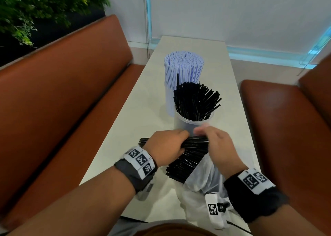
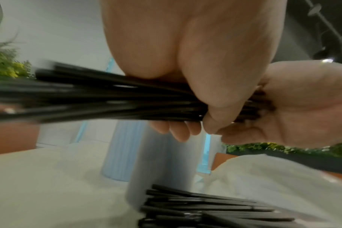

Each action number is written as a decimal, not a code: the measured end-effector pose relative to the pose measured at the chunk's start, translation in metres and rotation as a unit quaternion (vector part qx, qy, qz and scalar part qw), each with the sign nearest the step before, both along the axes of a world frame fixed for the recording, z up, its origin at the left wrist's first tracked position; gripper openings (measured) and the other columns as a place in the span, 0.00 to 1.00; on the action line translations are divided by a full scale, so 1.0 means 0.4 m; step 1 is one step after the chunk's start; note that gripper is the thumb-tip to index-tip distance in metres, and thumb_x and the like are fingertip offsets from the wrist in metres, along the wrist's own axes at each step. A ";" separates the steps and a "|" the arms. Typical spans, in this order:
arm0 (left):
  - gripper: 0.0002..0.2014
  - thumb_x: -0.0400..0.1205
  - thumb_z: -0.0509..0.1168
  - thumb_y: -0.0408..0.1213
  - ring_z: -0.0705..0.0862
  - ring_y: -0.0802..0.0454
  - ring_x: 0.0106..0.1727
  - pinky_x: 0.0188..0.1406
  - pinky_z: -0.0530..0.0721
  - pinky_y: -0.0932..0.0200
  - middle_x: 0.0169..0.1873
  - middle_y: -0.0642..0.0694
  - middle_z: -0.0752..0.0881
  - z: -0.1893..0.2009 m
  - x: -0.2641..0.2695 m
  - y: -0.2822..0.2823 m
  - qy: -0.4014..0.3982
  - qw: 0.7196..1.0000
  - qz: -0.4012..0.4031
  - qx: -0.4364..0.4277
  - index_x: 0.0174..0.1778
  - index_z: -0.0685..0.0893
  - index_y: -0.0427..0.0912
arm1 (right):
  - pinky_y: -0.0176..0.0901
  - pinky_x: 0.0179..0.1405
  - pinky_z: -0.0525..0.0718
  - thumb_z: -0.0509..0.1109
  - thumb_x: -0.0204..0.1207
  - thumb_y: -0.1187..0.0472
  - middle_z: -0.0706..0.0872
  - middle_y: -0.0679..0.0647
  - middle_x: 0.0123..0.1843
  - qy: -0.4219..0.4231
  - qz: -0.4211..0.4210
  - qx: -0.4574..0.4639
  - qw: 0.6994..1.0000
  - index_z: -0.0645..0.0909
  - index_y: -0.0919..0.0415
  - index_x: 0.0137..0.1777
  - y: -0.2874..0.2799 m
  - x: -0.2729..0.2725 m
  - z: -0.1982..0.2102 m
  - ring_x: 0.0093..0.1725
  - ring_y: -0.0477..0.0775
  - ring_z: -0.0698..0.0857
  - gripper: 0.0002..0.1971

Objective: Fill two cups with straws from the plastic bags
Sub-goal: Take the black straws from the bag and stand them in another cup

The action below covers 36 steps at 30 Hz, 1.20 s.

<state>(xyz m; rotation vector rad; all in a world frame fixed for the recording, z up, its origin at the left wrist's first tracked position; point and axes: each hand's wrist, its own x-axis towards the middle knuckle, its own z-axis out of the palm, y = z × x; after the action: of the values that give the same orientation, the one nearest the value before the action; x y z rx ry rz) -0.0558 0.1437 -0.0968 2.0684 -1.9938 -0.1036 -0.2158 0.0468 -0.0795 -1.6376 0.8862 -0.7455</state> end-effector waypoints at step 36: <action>0.08 0.85 0.65 0.22 0.87 0.44 0.36 0.49 0.87 0.47 0.33 0.40 0.85 0.175 -0.075 -0.069 0.754 0.592 0.099 -0.266 0.51 0.80 0.39 | 0.47 0.34 0.85 0.70 0.76 0.41 0.89 0.48 0.38 0.123 0.129 -0.108 0.978 0.78 0.38 0.47 0.015 0.032 -0.018 0.33 0.45 0.85 0.06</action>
<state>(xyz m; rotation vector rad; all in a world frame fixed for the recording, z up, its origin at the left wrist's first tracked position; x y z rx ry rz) -0.0860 0.1160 -0.0268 0.9203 -0.5285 -0.7807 -0.2031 0.0529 -0.0869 -2.0260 0.7613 -0.4778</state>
